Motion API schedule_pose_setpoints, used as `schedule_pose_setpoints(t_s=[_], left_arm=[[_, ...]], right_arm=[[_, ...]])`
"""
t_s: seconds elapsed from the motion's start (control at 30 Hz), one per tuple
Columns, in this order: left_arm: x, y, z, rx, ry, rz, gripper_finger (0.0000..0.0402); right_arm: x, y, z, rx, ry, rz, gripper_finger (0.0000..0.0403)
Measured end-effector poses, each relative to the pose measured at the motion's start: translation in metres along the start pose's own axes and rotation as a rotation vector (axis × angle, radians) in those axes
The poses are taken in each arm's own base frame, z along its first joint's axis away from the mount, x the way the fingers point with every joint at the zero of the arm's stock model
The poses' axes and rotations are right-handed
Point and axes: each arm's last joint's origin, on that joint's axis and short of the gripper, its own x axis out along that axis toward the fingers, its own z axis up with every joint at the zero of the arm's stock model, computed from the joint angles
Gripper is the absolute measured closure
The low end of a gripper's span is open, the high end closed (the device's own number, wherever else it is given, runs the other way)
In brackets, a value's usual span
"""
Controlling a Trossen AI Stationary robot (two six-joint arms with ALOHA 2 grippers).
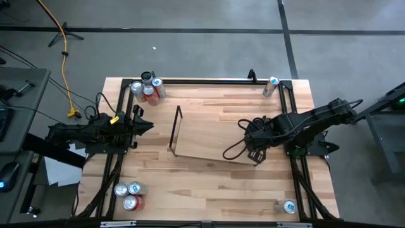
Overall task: Place canned beverage on shelf
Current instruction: Put the white soda can on the shelf aligned with the other white soda can, then put the white soda can on the shelf aligned with the other white soda cans
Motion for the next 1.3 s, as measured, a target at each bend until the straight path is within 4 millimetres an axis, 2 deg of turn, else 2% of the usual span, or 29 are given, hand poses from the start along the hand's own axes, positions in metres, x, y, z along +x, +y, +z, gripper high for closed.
schedule_pose_setpoints(t_s=[0.37, 0.57, 0.67, 0.77, 1.0, 1.17, 1.3], left_arm=[[0.0, 0.0, 0.0, 0.0, 0.0, 0.0, 0.0398], [0.0, 0.0, 0.0, 0.0, 0.0, 0.0, 0.0398], [0.0, 0.0, 0.0, 0.0, 0.0, 0.0, 0.0398], [0.0, 0.0, 0.0, 0.0, 0.0, 0.0, 0.0398], [0.0, 0.0, 0.001, -0.013, -0.007, -0.001, 0.0398], [0.0, 0.0, 0.002, -0.269, -0.014, -0.007, 0.0398], [0.0, -0.001, 0.006, -0.432, -0.059, -0.02, 0.0398]], right_arm=[[0.001, -0.006, 0.001, 0.033, 0.027, -0.029, 0.0403], [0.0, 0.005, 0.004, 0.037, 0.056, 0.14, 0.0403], [-0.003, 0.019, 0.016, 0.031, -0.061, 0.287, 0.0403], [-0.009, 0.027, 0.033, 0.078, -0.26, 0.362, 0.0403], [-0.022, 0.021, 0.071, 0.221, -0.599, 0.418, 0.0403], [-0.036, 0.011, 0.098, 0.222, -0.822, 0.48, 0.0403], [-0.042, 0.001, 0.11, 0.243, -0.942, 0.461, 0.0403]])
